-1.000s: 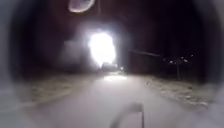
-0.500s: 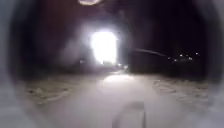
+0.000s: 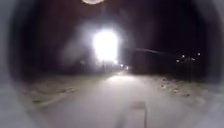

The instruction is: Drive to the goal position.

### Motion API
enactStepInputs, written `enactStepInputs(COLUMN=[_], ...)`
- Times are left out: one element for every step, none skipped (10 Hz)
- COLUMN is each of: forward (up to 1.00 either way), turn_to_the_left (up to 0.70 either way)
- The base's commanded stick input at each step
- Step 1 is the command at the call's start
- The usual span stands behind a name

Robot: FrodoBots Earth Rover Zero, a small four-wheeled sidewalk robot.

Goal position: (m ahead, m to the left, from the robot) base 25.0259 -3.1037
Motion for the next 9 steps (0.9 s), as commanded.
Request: enactStepInputs(forward=[1.0,1.0,1.0,1.0,1.0,1.0,1.0,1.0,1.0], turn_to_the_left=[0.08,0.07,0.0,0.0,0.0,0.0,0.0,0.0,0.0])
